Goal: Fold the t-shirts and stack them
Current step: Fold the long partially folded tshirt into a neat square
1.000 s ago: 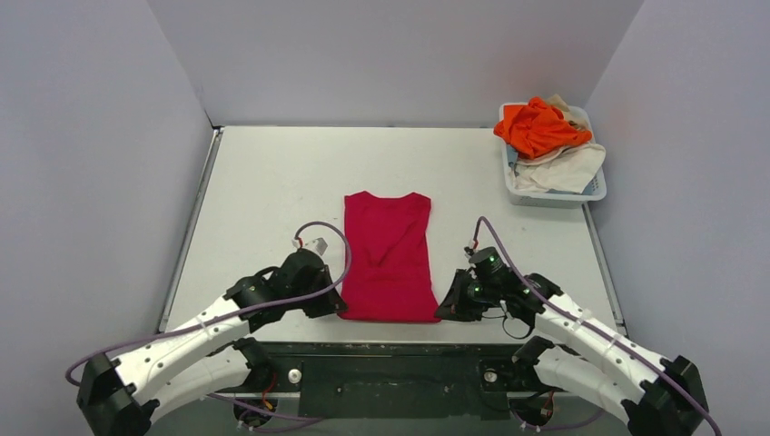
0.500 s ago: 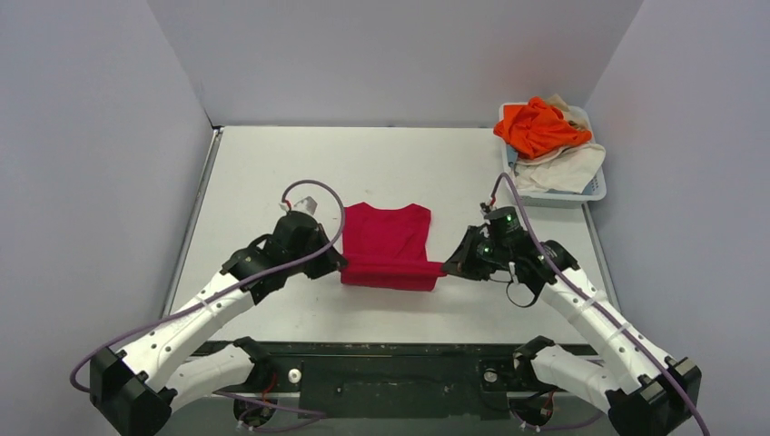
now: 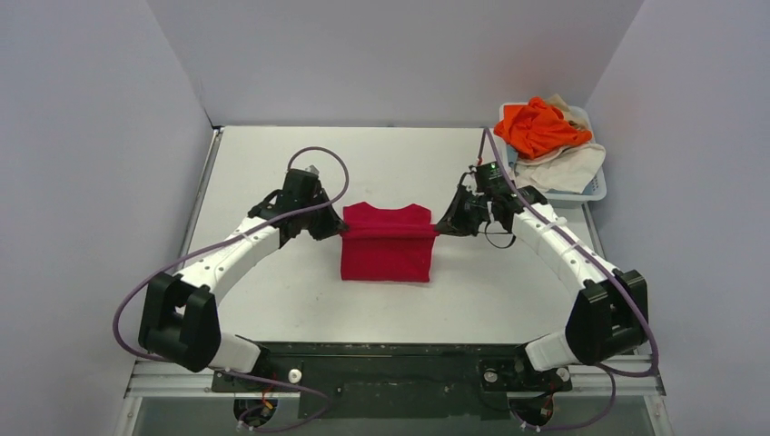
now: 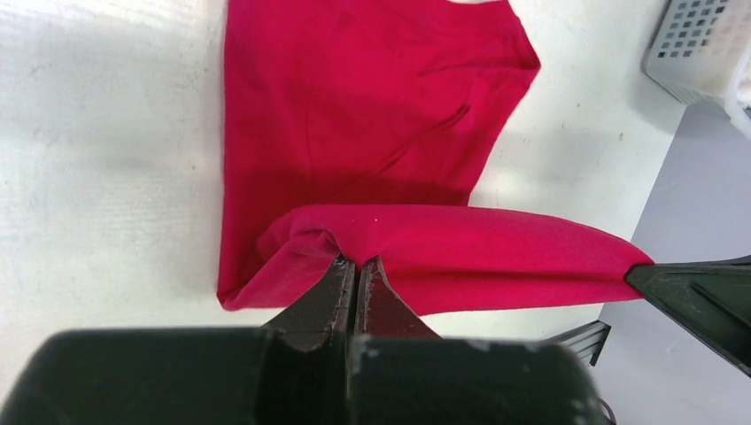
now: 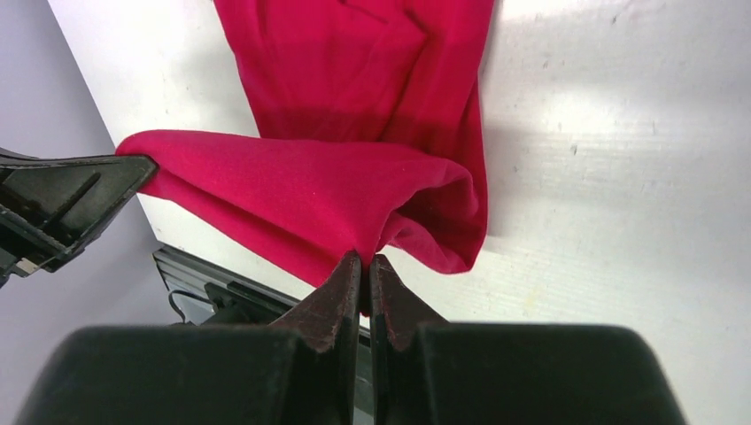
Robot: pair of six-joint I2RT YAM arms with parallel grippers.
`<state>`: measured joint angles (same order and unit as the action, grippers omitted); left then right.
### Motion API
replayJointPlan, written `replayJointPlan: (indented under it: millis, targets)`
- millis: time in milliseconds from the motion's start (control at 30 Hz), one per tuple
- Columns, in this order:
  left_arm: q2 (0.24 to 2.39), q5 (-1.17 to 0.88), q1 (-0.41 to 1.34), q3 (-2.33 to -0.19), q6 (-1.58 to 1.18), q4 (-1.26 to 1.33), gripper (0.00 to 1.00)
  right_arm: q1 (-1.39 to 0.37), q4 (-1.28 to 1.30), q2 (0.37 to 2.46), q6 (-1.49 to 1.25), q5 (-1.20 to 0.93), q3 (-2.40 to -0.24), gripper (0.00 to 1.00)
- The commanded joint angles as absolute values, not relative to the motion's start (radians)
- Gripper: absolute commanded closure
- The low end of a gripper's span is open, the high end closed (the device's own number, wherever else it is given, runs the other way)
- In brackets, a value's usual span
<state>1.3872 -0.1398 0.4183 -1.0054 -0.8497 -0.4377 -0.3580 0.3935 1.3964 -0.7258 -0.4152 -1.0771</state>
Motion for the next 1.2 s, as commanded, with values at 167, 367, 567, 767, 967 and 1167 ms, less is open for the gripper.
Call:
replayJointPlan:
  millis: [167,367,567,767,967,1167]
  targets:
    - [1.562,-0.101,0.35,-1.123,-0.789,-0.383,1.0,-0.284,0.384,1.61,-0.671,-0.444,-1.221,1.0]
    - [1.721,-0.1,0.327,-1.219,-0.752,-0.383,1.0,-0.275,0.311,1.757,-0.685,-0.427,-1.304,1.0]
    - [1.846,-0.098,0.313,-1.312,-0.735,-0.34,0.73,-0.273,0.22,1.875,-0.712,-0.287,-1.37,1.0]
    - [1.841,-0.005,0.288,-1.459,-0.691,-0.444,0.24,-0.276,0.283,1.904,-0.7,-0.149,-1.502,0.17]
    - [1.628,-0.078,0.303,-1.254,-0.686,-0.35,0.16,-0.335,0.255,1.663,-0.697,-0.067,-1.273,0.09]
    - [1.531,-0.238,0.39,-1.076,-0.683,-0.254,0.14,-0.442,0.104,1.566,-0.706,-0.266,-1.071,0.09]
